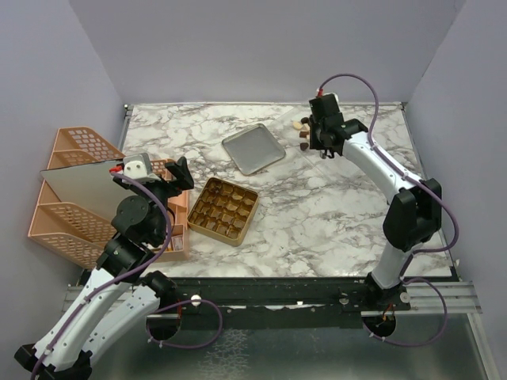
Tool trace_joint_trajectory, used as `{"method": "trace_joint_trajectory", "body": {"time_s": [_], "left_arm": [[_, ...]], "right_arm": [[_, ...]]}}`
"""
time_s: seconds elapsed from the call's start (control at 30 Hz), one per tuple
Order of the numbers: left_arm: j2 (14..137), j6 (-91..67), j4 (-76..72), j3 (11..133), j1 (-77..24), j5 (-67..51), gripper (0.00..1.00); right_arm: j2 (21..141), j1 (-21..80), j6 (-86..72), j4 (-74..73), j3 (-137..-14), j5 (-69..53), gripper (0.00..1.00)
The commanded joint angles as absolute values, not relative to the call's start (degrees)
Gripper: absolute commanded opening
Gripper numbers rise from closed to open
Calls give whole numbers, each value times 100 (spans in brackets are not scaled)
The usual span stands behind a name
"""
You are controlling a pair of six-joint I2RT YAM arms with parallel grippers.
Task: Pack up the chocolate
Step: Pick up the fake chocolate from the plate.
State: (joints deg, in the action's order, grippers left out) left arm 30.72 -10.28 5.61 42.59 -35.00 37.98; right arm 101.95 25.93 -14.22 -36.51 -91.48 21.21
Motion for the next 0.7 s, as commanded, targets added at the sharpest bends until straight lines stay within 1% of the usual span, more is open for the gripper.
{"method": "trace_joint_trajectory", "body": {"time_s": [0.0,0.3,0.67], "left_arm": [[3132,-1036,453,4166,-3516,3656,99],[3089,-1011,455,4158,-3511,3709,99],[3057,-976,445,4148,-3516,3740,99]], "right_arm": [[10412,2363,-1283,-3562,-9321,1929,37],[10508,2312,-1353,-3206,-8986,1537,38],[10773,2312,-1345,-3109,-8980,1422,39]]}}
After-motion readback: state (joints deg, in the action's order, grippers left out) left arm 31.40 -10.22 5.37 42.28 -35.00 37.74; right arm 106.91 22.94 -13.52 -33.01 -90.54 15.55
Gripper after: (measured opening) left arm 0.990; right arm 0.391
